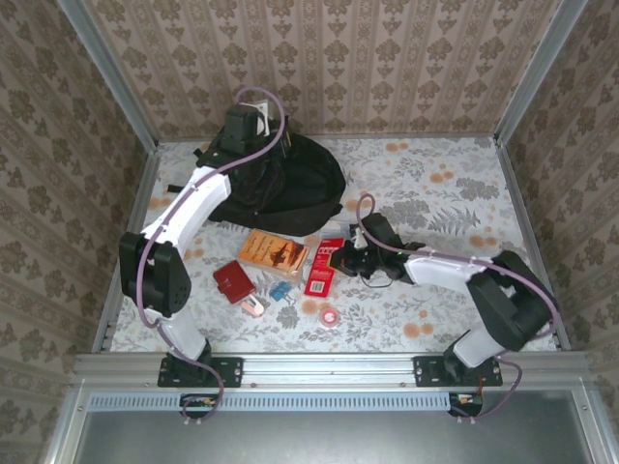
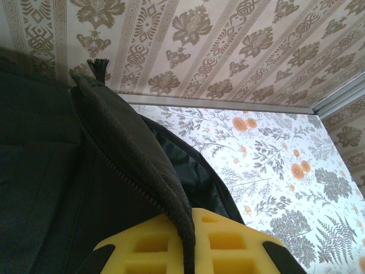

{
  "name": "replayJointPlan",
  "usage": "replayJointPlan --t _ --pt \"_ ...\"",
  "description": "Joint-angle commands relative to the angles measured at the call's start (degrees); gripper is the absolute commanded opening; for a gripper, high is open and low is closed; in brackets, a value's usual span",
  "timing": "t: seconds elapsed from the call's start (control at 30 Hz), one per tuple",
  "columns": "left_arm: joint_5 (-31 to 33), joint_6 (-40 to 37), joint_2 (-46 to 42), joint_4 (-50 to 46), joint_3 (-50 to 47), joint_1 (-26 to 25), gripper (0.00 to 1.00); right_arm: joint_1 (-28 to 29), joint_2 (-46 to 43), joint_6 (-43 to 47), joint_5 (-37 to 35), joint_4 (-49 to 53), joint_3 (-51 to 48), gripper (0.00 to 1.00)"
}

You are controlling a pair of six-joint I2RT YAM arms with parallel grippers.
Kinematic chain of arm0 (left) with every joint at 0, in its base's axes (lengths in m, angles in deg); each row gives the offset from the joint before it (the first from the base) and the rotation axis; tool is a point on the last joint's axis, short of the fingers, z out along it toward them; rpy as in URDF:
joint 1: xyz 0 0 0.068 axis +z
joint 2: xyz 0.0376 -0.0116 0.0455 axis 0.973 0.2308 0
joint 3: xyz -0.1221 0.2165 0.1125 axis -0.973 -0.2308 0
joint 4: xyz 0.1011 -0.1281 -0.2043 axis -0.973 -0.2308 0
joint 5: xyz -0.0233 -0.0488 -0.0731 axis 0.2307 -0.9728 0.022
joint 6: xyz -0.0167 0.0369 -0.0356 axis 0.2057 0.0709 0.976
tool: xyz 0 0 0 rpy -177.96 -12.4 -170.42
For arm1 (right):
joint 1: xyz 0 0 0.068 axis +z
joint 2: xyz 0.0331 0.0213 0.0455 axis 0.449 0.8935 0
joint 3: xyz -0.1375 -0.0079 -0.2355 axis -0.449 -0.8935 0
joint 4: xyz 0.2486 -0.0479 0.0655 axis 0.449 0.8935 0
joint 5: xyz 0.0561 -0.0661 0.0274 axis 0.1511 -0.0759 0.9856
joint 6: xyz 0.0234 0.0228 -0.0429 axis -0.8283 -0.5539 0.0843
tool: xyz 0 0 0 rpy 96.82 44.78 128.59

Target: Pack the student bag

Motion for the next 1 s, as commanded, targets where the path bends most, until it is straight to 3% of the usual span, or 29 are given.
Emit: replayJointPlan --t 0.0,0.17,0.5,0.7,0.97 --pt "-2.3 0.3 -1.9 -1.5 4.2 1.9 0.0 -3.1 -6.9 4.1 0.2 9.1 4.9 0.04" --pt "-5.8 0.1 -1.8 -2.1 5.2 3.0 0.0 -5.5 -6.6 4.7 0.6 12.1 16.5 0.02" --pt "-12.7 0.2 0.4 -6.8 11.3 3.5 0.0 -6.3 18.0 2.8 -8.3 16.4 45.1 0.0" --pt "-14.6 1.1 0.7 -6.0 10.6 3.4 0.0 -5.6 33.3 -5.7 -7.1 9.4 56.7 0.0" --pt "-15.0 2.0 0.9 -4.7 9.6 3.4 0.0 -1.9 49.6 -9.8 -8.0 10.9 75.3 0.05"
